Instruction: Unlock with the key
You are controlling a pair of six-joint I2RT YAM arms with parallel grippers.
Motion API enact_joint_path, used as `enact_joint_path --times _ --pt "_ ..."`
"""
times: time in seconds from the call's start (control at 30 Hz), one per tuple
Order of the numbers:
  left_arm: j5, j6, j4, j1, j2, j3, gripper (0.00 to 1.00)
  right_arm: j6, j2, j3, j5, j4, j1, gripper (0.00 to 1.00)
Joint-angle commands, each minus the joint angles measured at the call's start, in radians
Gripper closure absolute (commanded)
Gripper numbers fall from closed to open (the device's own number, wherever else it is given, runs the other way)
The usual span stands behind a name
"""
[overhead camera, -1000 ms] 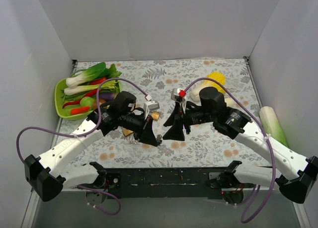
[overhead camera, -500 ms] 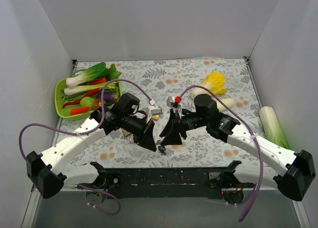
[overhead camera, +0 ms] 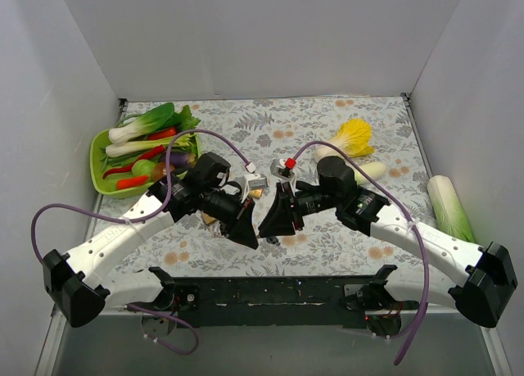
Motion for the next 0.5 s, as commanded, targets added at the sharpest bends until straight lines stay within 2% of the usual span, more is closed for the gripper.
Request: enact_joint_path --times 0.0,0.1,0.3,0.37,0.4,0.47 --pt "-0.002 0.018 -0.001 -0.006 -0.025 0.038 1.00 0.010 0.002 -0.021 -0.019 0.047 0.011 0.68" --pt "-0.005 0.018 0.001 -0.006 -0.025 0.038 1.00 0.010 0.013 -0.018 -0.029 0.047 0.012 0.76" --pt "-0.036 0.021 0.002 -0.006 -0.034 0.038 1.00 0.010 0.024 -0.022 -0.030 0.042 0.019 0.82" --pt "-0.039 0.021 0.010 -0.006 -0.039 0.035 1.00 0.010 0.027 -0.027 -0.030 0.042 0.019 0.88" --pt "-0.046 0.021 0.013 -0.006 -0.040 0.034 1.00 0.010 0.025 -0.030 -0.029 0.042 0.019 0.98" --pt "-0.062 0.021 0.028 -0.006 -0.050 0.035 1.00 0.015 0.025 -0.031 -0.030 0.042 0.019 0.99"
